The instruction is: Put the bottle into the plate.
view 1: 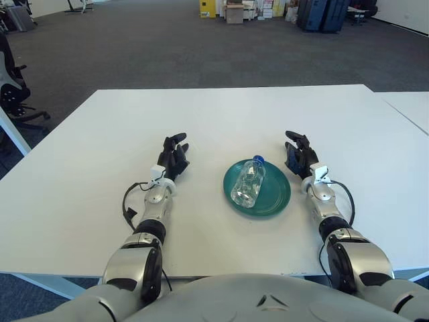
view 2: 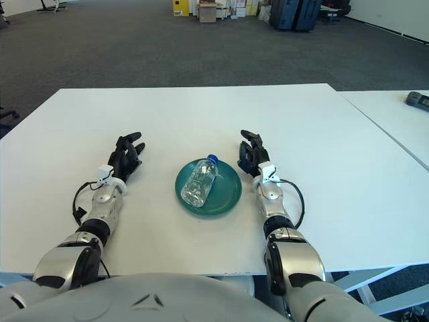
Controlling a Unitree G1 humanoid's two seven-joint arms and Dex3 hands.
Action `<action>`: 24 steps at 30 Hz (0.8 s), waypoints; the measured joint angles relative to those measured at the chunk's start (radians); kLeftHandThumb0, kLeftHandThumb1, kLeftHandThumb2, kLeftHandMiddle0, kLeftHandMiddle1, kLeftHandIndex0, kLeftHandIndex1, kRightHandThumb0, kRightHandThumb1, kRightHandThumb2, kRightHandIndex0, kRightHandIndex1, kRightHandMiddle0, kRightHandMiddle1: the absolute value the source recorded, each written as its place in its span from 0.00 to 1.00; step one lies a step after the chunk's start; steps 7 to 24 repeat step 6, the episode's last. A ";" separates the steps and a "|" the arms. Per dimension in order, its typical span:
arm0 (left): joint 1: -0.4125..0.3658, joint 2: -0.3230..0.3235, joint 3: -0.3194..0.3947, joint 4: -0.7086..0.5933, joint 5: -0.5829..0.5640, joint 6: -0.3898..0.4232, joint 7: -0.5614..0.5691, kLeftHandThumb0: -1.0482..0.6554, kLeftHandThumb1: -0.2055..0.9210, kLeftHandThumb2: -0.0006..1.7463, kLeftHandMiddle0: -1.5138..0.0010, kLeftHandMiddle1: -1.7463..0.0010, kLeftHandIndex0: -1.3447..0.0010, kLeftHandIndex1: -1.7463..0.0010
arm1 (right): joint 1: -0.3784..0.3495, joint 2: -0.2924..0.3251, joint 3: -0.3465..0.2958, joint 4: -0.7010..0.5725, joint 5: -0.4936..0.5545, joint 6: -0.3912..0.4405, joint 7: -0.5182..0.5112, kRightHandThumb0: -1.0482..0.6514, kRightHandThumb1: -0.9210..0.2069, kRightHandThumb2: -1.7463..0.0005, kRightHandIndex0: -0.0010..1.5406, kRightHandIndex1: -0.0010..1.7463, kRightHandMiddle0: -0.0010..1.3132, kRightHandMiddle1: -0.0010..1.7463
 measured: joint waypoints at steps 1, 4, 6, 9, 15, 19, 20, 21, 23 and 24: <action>-0.002 0.001 0.000 0.001 0.000 0.006 0.000 0.15 1.00 0.53 0.75 0.78 0.95 0.40 | 0.004 0.000 0.001 0.000 0.000 0.000 -0.003 0.15 0.00 0.49 0.15 0.05 0.00 0.35; -0.010 0.007 0.002 0.003 0.000 0.022 0.000 0.15 1.00 0.53 0.76 0.78 0.97 0.40 | 0.011 0.001 0.003 -0.005 -0.001 -0.001 -0.012 0.16 0.00 0.48 0.15 0.05 0.00 0.35; -0.015 0.009 0.003 0.004 0.000 0.034 0.000 0.16 1.00 0.53 0.76 0.79 0.97 0.41 | 0.014 0.002 0.004 -0.009 -0.002 0.000 -0.016 0.16 0.00 0.48 0.15 0.05 0.00 0.35; -0.015 0.009 0.003 0.004 0.000 0.034 0.000 0.16 1.00 0.53 0.76 0.79 0.97 0.41 | 0.014 0.002 0.004 -0.009 -0.002 0.000 -0.016 0.16 0.00 0.48 0.15 0.05 0.00 0.35; -0.015 0.009 0.003 0.004 0.000 0.034 0.000 0.16 1.00 0.53 0.76 0.79 0.97 0.41 | 0.014 0.002 0.004 -0.009 -0.002 0.000 -0.016 0.16 0.00 0.48 0.15 0.05 0.00 0.35; -0.015 0.009 0.003 0.004 0.000 0.034 0.000 0.16 1.00 0.53 0.76 0.79 0.97 0.41 | 0.014 0.002 0.004 -0.009 -0.002 0.000 -0.016 0.16 0.00 0.48 0.15 0.05 0.00 0.35; -0.015 0.009 0.003 0.004 0.000 0.034 0.000 0.16 1.00 0.53 0.76 0.79 0.97 0.41 | 0.014 0.002 0.004 -0.009 -0.002 0.000 -0.016 0.16 0.00 0.48 0.15 0.05 0.00 0.35; -0.015 0.009 0.003 0.004 0.000 0.034 0.000 0.16 1.00 0.53 0.76 0.79 0.97 0.41 | 0.014 0.002 0.004 -0.009 -0.002 0.000 -0.016 0.16 0.00 0.48 0.15 0.05 0.00 0.35; -0.015 0.009 0.003 0.004 0.000 0.034 0.000 0.16 1.00 0.53 0.76 0.79 0.97 0.41 | 0.014 0.002 0.004 -0.009 -0.002 0.000 -0.016 0.16 0.00 0.48 0.15 0.05 0.00 0.35; -0.015 0.009 0.003 0.004 0.000 0.034 0.000 0.16 1.00 0.53 0.76 0.79 0.97 0.41 | 0.014 0.002 0.004 -0.009 -0.002 0.000 -0.016 0.16 0.00 0.48 0.15 0.05 0.00 0.35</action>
